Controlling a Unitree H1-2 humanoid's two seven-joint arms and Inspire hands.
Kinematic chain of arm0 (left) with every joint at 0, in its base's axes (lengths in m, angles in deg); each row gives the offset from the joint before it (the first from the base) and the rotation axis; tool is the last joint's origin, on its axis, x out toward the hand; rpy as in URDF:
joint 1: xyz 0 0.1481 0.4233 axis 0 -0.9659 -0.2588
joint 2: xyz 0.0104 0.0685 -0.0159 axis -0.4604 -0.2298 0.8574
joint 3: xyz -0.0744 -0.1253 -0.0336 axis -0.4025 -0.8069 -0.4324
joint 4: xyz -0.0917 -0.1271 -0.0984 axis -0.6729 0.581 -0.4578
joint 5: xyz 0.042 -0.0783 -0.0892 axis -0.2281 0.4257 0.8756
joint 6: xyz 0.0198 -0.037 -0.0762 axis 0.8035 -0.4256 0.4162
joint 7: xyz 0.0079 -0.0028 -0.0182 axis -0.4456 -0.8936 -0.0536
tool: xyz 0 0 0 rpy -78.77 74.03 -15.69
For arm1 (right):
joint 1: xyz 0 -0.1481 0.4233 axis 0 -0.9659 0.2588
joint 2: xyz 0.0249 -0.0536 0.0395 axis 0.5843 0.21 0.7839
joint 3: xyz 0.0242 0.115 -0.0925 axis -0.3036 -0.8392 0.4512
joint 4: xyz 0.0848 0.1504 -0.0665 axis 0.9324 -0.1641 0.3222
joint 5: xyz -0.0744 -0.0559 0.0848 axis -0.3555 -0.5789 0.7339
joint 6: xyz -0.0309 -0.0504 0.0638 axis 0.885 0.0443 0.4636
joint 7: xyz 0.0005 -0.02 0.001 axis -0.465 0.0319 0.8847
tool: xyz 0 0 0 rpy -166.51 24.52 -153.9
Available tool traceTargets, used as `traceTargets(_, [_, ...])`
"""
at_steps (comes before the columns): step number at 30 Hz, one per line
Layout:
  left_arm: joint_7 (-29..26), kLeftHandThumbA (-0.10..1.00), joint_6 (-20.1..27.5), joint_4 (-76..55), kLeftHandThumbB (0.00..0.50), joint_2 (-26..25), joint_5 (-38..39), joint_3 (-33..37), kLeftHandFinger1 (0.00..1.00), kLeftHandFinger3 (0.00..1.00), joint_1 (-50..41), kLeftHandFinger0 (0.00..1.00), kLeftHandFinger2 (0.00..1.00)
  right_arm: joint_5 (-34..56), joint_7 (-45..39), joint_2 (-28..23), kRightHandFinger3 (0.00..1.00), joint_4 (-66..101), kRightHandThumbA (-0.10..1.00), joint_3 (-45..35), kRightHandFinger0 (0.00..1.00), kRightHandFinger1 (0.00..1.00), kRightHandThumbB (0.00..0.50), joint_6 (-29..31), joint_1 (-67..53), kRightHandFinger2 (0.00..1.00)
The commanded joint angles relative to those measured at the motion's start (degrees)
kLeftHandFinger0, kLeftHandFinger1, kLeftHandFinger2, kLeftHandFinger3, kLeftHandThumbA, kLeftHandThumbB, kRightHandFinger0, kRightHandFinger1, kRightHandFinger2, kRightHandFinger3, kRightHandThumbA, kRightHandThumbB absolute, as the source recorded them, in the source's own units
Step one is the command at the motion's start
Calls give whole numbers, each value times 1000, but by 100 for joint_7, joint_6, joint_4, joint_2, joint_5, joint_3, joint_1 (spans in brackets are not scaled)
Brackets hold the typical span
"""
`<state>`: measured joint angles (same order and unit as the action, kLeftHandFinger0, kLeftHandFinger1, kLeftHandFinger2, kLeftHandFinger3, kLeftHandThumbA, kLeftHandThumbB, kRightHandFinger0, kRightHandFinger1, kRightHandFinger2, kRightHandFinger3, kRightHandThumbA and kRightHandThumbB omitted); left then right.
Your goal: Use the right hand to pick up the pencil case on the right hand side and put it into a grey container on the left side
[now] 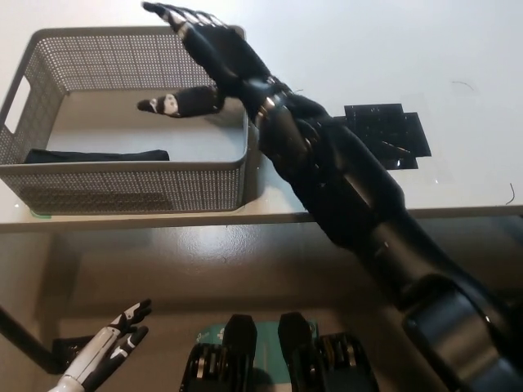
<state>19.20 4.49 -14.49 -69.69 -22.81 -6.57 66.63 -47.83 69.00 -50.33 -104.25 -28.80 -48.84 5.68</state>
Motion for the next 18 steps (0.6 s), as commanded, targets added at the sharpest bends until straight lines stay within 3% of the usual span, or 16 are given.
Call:
traceTargets(1, [48, 1000, 36, -167, 327, -237, -106, -2, 1000, 1000, 75, 1000, 1000, 1565, -367, -404, 1000, 3497, 1000, -1401, 1000, 1000, 412, -853, -692, 1000])
traceTargets(4, [40, 1000, 144, -39, 313, -232, -62, -13, 1000, 1000, 80, 1000, 1000, 1698, -332, -560, 1000, 4067, 1000, -1615, 1000, 1000, 417, -877, -1104, 1000])
traceTargets(6, [54, 1000, 52, -126, 331, -248, -90, -9, 1000, 1000, 18, 1000, 1000, 1810, -284, -611, 1000, 4382, 1000, -1760, 1000, 1000, 400, -870, -1393, 1000])
traceTargets(7, [44, 1000, 16, -136, 324, -232, -88, -16, 1000, 1000, 25, 1000, 1000, 1933, -327, -732, 1000, 4618, 1000, -1848, 1000, 1000, 364, -862, -1596, 1000])
traceTargets(18, [3, 1000, 119, 40, 310, -220, -124, 2, 1000, 1000, 15, 1000, 1000, 2757, -213, -1201, 1000, 6191, 1000, -2309, 1000, 1000, 400, -668, -3358, 1000])
